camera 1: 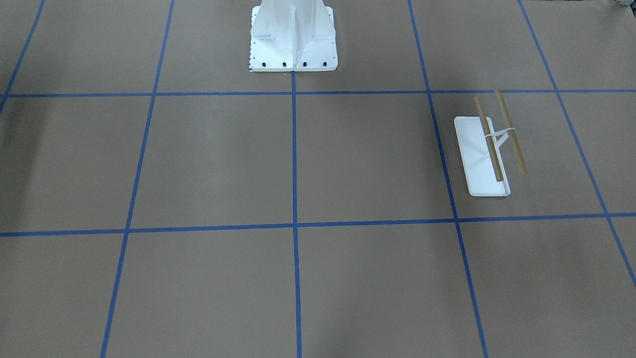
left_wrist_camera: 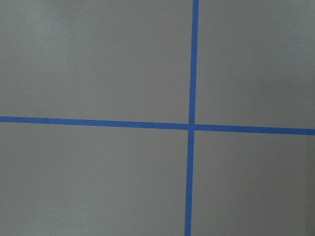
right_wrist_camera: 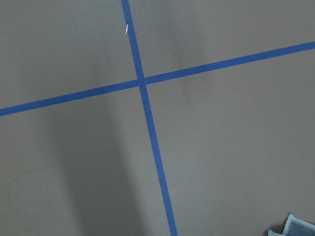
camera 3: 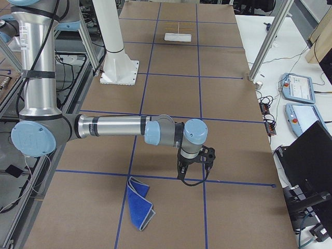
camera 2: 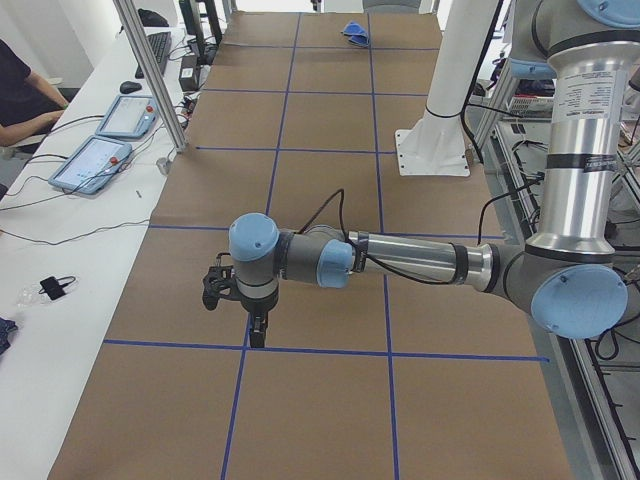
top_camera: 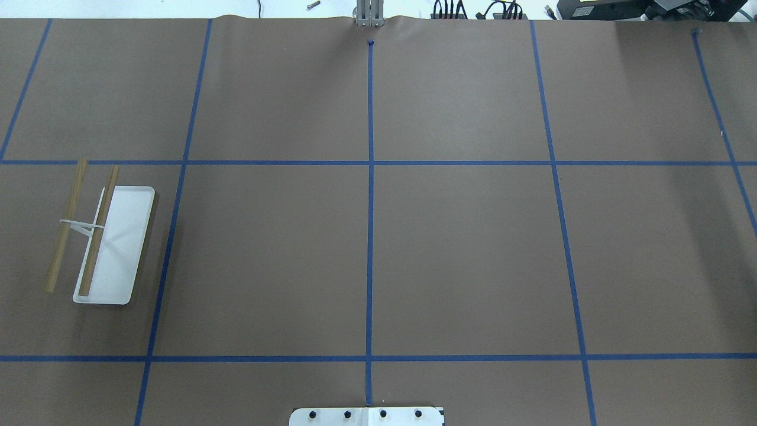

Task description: Hang towel on rack

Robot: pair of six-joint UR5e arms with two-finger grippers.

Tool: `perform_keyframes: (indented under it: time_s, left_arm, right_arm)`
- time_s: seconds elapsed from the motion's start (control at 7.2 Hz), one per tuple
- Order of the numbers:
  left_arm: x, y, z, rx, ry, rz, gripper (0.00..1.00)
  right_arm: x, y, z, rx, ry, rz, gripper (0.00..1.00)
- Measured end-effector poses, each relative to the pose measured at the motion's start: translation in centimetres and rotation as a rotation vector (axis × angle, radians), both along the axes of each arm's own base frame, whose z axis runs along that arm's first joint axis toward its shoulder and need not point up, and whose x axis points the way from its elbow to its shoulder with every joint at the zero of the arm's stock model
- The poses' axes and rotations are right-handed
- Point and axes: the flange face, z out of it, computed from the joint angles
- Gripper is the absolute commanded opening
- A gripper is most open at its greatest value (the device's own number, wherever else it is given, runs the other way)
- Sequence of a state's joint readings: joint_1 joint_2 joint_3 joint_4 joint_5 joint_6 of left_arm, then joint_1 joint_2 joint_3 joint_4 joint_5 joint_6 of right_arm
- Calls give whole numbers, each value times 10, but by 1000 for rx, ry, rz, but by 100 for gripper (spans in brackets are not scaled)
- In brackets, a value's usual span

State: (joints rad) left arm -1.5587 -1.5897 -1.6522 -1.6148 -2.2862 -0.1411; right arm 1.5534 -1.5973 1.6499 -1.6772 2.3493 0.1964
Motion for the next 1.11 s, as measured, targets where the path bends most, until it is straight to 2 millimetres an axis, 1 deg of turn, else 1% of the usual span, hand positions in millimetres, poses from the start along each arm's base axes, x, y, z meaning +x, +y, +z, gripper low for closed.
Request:
perform_keyframes:
  time_s: [0.14,0.42,0.56,0.69,0.83,1.11]
  left_arm:
    - [0,-2,-1,9,-1,0,98]
    - [0,-2,3,12,-6,-5,98]
    - [0,1,8,13,-6,-3,98]
    - [0,6,13,16,-4,-2,98]
    - [1,10,18,18,-1,-5,98]
    - [1,12,17,23,1,-9,98]
  right_arm:
    - [0,0,1,-4,-2,1,100]
    - [0,2,1,-2,-3,1,100]
    - [-1,7,4,-4,-4,-2,100]
    - [-1,19,13,-2,-11,-8,100]
    - [-2,42,28,13,-29,-14,100]
    - [-3,108,71,13,-71,-8,100]
